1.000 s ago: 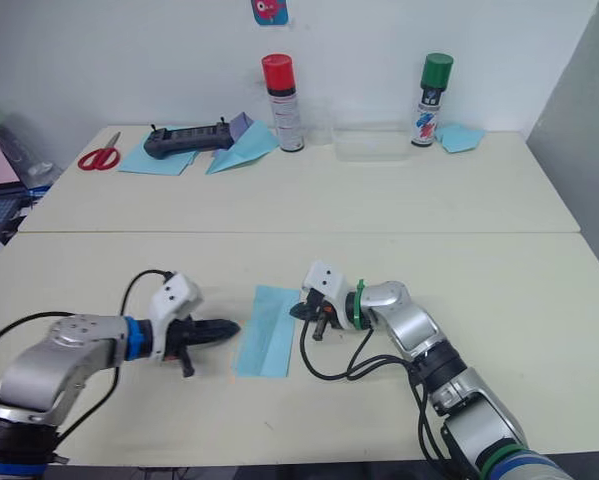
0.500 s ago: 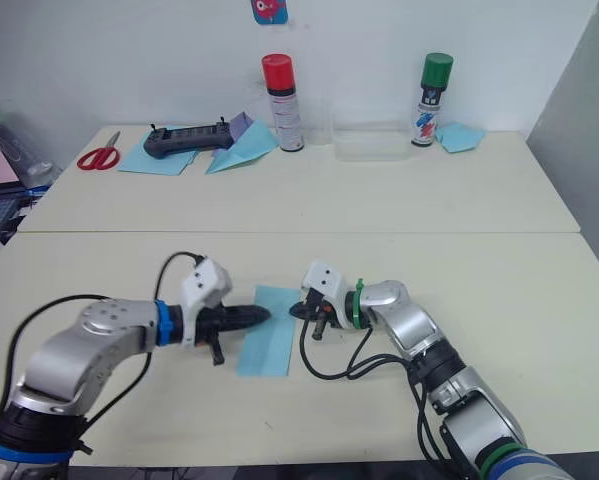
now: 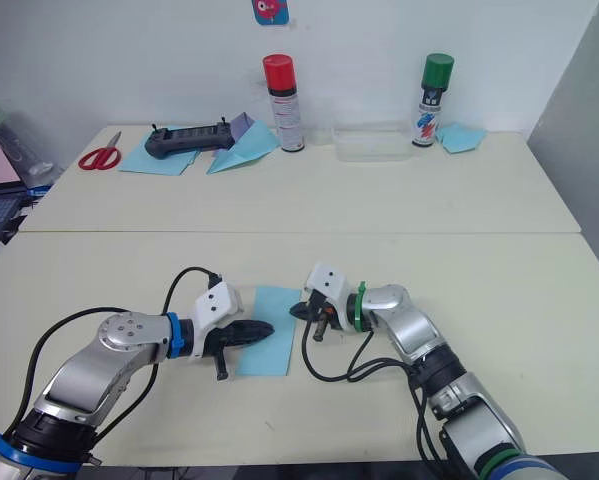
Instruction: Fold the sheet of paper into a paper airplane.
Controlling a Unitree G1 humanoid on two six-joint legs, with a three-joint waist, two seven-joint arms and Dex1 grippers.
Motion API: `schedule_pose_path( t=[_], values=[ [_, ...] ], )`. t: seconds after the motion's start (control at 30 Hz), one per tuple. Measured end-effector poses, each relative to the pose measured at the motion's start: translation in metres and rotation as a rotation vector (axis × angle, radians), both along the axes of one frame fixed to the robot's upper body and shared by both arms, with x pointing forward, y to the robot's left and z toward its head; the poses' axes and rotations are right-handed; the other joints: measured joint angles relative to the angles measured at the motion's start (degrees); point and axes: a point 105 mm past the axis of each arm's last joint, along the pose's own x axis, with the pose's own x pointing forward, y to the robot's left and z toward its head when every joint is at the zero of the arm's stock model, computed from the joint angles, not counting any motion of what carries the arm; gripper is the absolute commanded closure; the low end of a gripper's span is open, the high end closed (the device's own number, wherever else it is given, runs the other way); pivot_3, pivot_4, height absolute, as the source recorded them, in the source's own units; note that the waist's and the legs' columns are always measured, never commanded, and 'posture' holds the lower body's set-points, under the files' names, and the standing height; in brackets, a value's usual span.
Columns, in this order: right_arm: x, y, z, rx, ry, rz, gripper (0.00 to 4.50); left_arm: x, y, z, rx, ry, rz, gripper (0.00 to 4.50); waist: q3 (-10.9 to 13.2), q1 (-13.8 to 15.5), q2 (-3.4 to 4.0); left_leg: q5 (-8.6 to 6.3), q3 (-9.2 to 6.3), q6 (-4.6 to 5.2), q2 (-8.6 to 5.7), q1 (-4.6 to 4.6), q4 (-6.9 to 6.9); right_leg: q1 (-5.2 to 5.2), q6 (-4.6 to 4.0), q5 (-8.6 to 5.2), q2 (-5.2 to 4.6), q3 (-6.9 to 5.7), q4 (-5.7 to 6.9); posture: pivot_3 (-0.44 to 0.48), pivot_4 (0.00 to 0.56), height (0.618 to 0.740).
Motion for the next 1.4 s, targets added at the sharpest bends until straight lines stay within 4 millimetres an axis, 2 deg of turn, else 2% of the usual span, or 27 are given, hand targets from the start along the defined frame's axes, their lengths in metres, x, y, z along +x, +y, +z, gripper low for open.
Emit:
schedule_pose_path(
  t=[0.1, 0.33, 0.6, 0.73, 0.83, 0.93, 1.07, 1.4],
  values=[
    [0.004, 0.001, -0.003, -0.011, -0.016, -0.016, 4.48, 0.001, 0.001, -0.001, -0.001, -0.002, 0.003, 4.50, 0.0, 0.0, 0.01, 0.00, 0.00, 0.00, 0.01, 0.08, 0.00, 0.04, -0.02, 0.02, 0.01, 0.00, 0.03, 0.000, 0.150, 0.740],
    [0.036, -0.009, 0.000, -0.014, -0.084, -0.170, 4.48, 0.001, 0.002, -0.002, -0.004, -0.003, 0.006, 4.50, -0.1, 0.0, -0.04, 0.01, 0.01, 0.00, -0.04, 0.23, 0.01, 0.22, -0.03, 0.02, -0.04, 0.02, 0.00, 0.000, 0.150, 0.740],
    [0.041, -0.011, 0.001, 0.029, -0.095, -0.195, 4.48, 0.003, 0.001, -0.003, -0.013, -0.003, 0.009, 4.50, -0.2, 0.1, -0.02, 0.03, 0.01, 0.01, -0.04, 0.25, 0.02, 0.24, -0.02, 0.04, -0.04, 0.03, 0.01, 0.000, 0.150, 0.740],
    [0.030, -0.022, 0.005, 0.167, 0.003, -0.201, 4.48, 0.006, -0.004, -0.002, -0.021, -0.013, -0.010, 4.50, -0.1, 0.6, -0.01, 0.03, -0.03, 0.01, -0.08, 0.03, 0.01, 0.15, -0.01, 0.03, -0.06, -0.02, -0.05, 0.000, 0.150, 0.740],
    [0.018, -0.023, 0.009, 0.222, 0.047, -0.157, 4.48, 0.011, -0.006, 0.000, -0.022, -0.021, -0.010, 4.50, -0.1, 0.7, 0.03, 0.03, -0.03, 0.01, -0.08, -0.07, 0.00, 0.03, 0.00, 0.03, -0.05, -0.02, -0.06, 0.000, 0.150, 0.740],
    [0.012, -0.019, 0.012, 0.205, 0.031, -0.120, 4.48, 0.013, -0.007, 0.001, -0.017, -0.029, -0.012, 4.50, -0.1, 0.6, 0.05, 0.03, -0.03, 0.01, -0.07, -0.05, 0.00, 0.02, 0.00, 0.03, -0.05, -0.03, -0.05, 0.000, 0.150, 0.740],
    [0.005, -0.014, 0.000, 0.137, 0.029, -0.091, 4.48, 0.013, -0.008, 0.000, -0.016, -0.030, -0.014, 4.50, -0.1, 0.7, 0.04, 0.03, -0.02, 0.01, -0.08, -0.07, 0.00, 0.03, -0.01, 0.02, -0.06, -0.02, -0.07, 0.000, 0.150, 0.740],
    [-0.003, -0.010, -0.004, 0.021, -0.008, -0.020, 4.48, 0.011, -0.009, 0.000, -0.015, -0.028, -0.017, 4.50, -0.2, 0.7, 0.02, 0.03, -0.01, 0.01, -0.07, -0.01, -0.02, 0.08, -0.02, 0.00, -0.06, -0.02, -0.08, 0.000, 0.150, 0.740]
  ],
)
